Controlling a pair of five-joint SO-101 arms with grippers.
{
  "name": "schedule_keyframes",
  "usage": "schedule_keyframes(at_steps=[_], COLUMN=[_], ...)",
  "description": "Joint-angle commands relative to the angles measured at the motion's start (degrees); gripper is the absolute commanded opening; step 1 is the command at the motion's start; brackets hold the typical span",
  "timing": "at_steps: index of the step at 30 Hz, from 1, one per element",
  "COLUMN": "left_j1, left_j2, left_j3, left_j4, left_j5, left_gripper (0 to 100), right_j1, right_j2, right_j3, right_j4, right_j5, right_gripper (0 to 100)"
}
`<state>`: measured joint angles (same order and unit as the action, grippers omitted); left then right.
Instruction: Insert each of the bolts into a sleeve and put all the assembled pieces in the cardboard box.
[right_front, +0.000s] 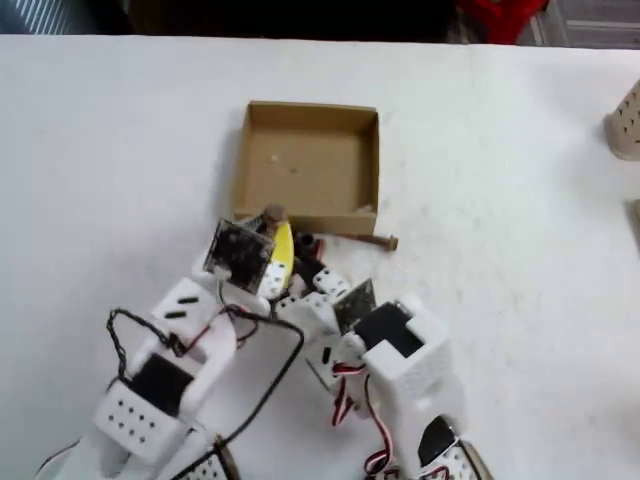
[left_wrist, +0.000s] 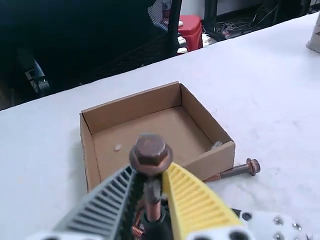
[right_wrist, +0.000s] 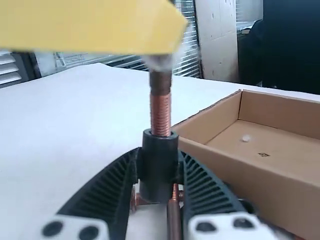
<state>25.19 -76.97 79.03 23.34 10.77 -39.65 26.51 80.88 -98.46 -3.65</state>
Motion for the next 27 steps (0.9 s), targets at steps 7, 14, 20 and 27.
schedule_keyframes(at_steps=[7, 14, 20, 27], left_j1=[0.8, -0.1, -2.8, -5.9], left_j2=[-4.9, -1.5, -1.5, -1.2], left_j3=[3.3, 0.6, -2.8, -1.5], left_j4=[-2.3, -2.5, -8.3, -9.2], left_j5=[1.8, 1.7, 1.8, 10.0], left_gripper=[2, 2, 2, 2], right_j1=[1.3, 1.0, 1.0, 1.1], right_j2=[-3.4, -3.0, -2.9, -2.9], right_j3=[0.1, 0.1, 0.1, 0.1], right_j4=[-1.7, -1.6, -1.5, -1.6], right_j5=[-0.3, -0.1, -0.1, -0.1], right_gripper=[1.7, 1.7, 1.7, 1.7])
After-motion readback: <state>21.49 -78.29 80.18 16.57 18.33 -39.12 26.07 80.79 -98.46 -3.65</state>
